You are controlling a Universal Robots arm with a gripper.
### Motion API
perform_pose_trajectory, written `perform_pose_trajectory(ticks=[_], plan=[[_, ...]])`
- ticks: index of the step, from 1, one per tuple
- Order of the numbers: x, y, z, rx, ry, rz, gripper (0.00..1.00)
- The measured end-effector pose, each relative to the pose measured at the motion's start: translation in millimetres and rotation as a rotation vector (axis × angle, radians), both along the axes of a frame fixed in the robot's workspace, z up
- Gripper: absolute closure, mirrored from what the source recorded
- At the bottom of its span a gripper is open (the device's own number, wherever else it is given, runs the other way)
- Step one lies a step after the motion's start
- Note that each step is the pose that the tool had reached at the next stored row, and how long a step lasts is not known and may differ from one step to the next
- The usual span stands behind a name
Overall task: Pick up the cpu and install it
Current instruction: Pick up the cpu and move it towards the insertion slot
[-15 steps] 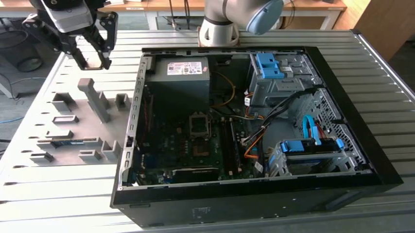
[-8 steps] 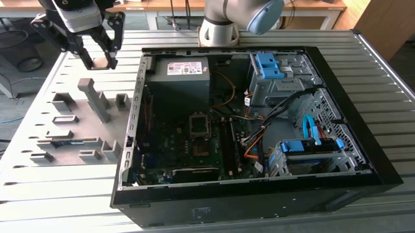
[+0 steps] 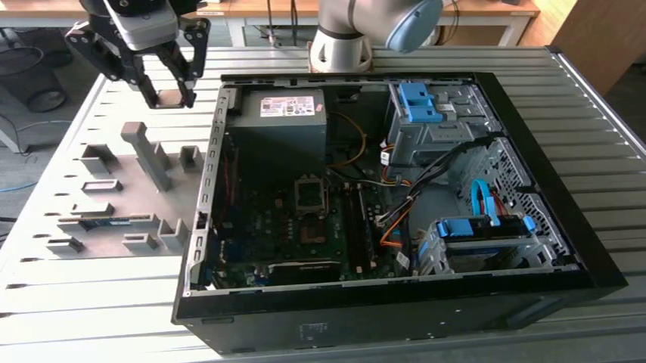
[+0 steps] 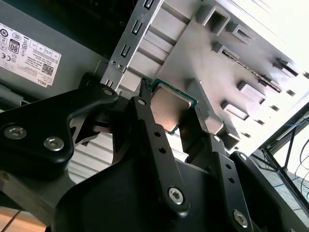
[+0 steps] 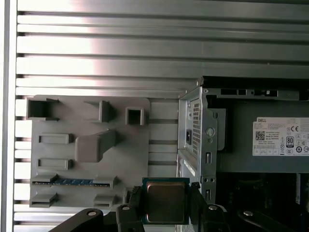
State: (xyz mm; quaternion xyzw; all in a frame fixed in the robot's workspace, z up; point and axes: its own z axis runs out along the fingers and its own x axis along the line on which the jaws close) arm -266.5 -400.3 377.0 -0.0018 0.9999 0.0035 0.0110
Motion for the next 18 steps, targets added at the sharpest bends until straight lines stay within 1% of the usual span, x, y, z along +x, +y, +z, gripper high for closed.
perform_pose_trajectory(ticks=[18], plan=[[38.1, 0.0, -0.1, 0.0000, 0.0000, 0.000, 0.53]])
